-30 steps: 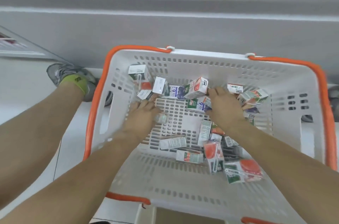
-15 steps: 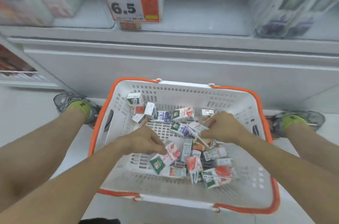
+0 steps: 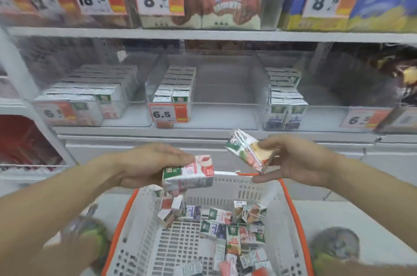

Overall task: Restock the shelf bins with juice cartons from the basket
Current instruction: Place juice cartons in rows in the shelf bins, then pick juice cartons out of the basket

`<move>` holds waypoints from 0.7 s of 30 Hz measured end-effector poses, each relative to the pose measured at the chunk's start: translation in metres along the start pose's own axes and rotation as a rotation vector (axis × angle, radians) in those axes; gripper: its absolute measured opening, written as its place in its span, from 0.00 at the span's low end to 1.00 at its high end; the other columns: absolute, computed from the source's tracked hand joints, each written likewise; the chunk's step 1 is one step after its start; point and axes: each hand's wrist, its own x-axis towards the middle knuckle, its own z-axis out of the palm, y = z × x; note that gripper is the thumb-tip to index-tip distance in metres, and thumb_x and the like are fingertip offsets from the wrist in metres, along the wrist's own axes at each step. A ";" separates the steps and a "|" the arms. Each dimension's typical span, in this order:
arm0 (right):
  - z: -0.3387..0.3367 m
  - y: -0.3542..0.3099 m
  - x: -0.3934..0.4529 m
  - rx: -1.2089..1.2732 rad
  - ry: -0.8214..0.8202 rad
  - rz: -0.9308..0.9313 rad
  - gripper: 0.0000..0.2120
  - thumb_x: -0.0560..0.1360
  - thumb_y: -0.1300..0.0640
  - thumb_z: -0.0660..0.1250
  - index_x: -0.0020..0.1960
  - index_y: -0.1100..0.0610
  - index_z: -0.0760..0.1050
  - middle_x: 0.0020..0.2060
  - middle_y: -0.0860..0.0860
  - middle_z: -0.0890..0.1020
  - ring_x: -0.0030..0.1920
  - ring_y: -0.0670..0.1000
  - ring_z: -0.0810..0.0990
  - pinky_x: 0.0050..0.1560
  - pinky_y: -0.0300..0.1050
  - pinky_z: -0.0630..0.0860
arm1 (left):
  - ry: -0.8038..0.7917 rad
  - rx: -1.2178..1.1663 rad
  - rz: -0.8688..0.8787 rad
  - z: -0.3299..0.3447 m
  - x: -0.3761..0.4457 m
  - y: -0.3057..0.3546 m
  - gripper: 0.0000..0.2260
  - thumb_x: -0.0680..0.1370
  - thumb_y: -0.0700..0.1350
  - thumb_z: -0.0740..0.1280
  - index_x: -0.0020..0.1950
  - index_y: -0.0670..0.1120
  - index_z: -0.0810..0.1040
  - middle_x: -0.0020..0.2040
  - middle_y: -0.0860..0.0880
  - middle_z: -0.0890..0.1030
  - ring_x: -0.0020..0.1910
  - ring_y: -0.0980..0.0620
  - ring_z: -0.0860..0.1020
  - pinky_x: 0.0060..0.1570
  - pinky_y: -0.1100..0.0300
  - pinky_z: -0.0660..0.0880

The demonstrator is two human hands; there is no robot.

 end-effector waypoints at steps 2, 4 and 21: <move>0.004 -0.014 0.003 0.032 -0.024 -0.029 0.06 0.77 0.62 0.66 0.50 0.64 0.80 0.50 0.63 0.79 0.48 0.59 0.79 0.49 0.62 0.81 | 0.070 -0.011 0.055 -0.002 -0.003 0.019 0.14 0.72 0.49 0.73 0.52 0.41 0.84 0.44 0.38 0.83 0.34 0.49 0.80 0.32 0.59 0.78; 0.008 -0.020 0.014 0.124 -0.042 -0.047 0.09 0.76 0.63 0.66 0.53 0.66 0.78 0.52 0.66 0.78 0.53 0.64 0.80 0.52 0.63 0.81 | 0.135 -0.052 0.114 -0.003 0.003 0.027 0.16 0.71 0.46 0.74 0.55 0.40 0.83 0.43 0.41 0.83 0.33 0.51 0.79 0.29 0.60 0.77; 0.053 -0.007 0.087 -0.939 0.048 -0.600 0.45 0.59 0.47 0.83 0.69 0.38 0.64 0.55 0.40 0.71 0.51 0.41 0.78 0.48 0.41 0.80 | 0.313 0.362 0.110 -0.020 0.057 0.047 0.29 0.70 0.68 0.70 0.45 0.41 0.81 0.32 0.43 0.78 0.31 0.48 0.73 0.32 0.57 0.66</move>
